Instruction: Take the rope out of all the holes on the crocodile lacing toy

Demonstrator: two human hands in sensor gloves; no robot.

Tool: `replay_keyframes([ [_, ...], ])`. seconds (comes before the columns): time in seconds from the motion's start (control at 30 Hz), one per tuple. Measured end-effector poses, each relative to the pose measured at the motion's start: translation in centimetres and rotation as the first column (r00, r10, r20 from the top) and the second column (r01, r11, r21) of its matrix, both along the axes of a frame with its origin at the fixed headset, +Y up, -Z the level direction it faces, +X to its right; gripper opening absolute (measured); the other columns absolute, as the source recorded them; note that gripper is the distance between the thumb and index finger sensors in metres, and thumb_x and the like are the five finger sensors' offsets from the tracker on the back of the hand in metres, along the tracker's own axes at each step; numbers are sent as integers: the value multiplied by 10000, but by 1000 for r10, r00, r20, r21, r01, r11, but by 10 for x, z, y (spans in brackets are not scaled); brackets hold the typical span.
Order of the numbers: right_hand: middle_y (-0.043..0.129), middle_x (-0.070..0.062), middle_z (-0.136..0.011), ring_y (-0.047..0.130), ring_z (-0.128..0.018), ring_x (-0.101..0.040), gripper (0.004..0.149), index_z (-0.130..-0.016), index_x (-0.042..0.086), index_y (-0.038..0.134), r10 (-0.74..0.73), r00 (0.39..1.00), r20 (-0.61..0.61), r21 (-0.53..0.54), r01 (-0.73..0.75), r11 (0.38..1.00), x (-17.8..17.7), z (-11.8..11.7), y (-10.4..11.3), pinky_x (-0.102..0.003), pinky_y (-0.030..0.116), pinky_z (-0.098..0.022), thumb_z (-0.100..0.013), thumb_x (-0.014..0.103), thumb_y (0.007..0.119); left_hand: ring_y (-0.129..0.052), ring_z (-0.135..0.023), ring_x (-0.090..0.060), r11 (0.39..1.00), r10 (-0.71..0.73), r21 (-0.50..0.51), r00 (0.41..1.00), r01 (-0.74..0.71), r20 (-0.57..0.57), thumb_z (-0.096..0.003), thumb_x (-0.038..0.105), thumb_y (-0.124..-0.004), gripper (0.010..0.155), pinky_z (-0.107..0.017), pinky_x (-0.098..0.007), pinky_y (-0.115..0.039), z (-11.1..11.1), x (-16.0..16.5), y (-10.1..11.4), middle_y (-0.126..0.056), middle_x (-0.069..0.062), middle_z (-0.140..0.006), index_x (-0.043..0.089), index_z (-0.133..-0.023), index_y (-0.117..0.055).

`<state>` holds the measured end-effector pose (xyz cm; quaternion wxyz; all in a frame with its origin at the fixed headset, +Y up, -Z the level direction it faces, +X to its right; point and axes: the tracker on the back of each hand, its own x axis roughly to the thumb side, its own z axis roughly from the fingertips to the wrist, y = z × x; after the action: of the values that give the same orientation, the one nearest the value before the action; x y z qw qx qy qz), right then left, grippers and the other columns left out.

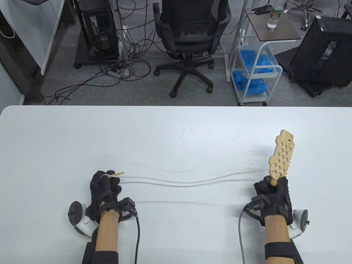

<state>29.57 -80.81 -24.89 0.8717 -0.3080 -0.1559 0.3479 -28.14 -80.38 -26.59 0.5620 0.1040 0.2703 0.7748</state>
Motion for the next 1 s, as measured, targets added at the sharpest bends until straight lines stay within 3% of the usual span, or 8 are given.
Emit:
replay_keyframes([
  [0.23,947,-112,-597,980,-396,-226,442,-785,125,755,91,995,-47,19,-91,996,-12,-5,6,-548,747,-540,-453,417,760,-967,-692,-109,982,-189,31,982,188,31,-526,427,-737,458,-621,-464,-786,-4,6,13,-949,93,-859,398,-979,-674],
  [0.4,955,-126,-577,981,-376,-238,444,-773,107,769,236,964,-125,0,-237,971,-28,-8,9,-558,749,-525,-446,407,773,-985,-661,-118,917,-398,82,912,391,101,-507,424,-766,454,-606,-472,-796,-8,27,27,-980,80,-820,398,-958,-718],
  [0.5,956,-127,-575,982,-374,-238,445,-772,105,771,299,932,-206,17,-302,953,-42,-10,11,-559,751,-522,-444,406,776,-997,-635,-125,851,-519,166,845,497,132,-484,375,-817,461,-589,-472,-805,-10,46,41,-1002,72,-792,402,-940,-752],
  [0.63,963,-144,-557,984,-355,-251,443,-759,90,787,359,879,-315,52,-362,931,-71,-12,16,-569,751,-509,-435,392,792,-1000,-619,-130,706,-700,299,698,642,151,-466,397,-838,459,-580,-473,-808,-7,82,61,-1018,66,-752,390,-921,-783],
  [0.73,968,-148,-546,984,-347,-255,443,-753,84,795,419,818,-393,76,-426,902,-91,-11,18,-572,753,-503,-431,389,798,-1003,-609,-133,621,-775,384,607,684,173,-458,405,-844,455,-575,-476,-810,-4,105,68,-1023,71,-737,389,-910,-801],
  [1.0,983,-161,-508,991,-309,-264,443,-725,67,823,560,653,-510,172,-560,810,-136,-8,23,-579,764,-475,-411,379,815,-998,-621,-131,426,-894,540,431,726,125,-451,414,-851,443,-582,-479,-807,10,143,88,-1022,74,-740,408,-893,-818],
])
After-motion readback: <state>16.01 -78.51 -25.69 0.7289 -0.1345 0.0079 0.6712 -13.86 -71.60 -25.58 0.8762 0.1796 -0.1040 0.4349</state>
